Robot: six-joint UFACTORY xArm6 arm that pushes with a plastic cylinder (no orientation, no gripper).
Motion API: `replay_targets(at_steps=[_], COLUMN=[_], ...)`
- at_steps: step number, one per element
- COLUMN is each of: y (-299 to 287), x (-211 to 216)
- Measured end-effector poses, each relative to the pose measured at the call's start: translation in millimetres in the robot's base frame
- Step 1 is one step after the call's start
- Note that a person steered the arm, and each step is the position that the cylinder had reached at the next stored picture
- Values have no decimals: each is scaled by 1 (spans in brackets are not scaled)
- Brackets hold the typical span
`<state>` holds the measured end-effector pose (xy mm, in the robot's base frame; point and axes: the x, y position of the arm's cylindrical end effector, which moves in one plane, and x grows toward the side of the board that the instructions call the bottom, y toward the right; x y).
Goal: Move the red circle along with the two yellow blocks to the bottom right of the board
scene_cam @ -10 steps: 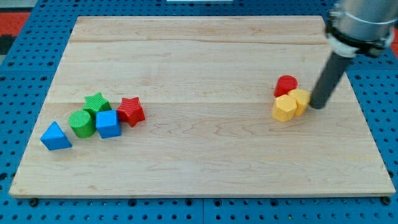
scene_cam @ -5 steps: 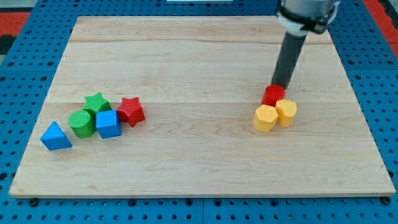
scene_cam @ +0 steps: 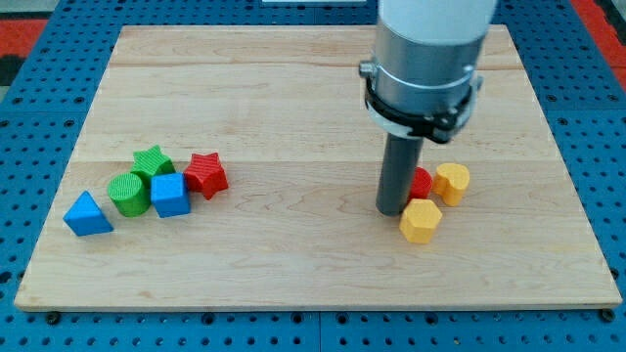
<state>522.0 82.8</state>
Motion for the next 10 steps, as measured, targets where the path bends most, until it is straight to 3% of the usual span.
replay_targets(at_steps=[1, 2, 3, 4, 5, 6, 7, 8, 9, 10], y=[5, 4, -45, 1, 10, -41, -9, 39, 44, 28], x=[29, 32, 13, -27, -31, -45, -70, -52, -7, -29])
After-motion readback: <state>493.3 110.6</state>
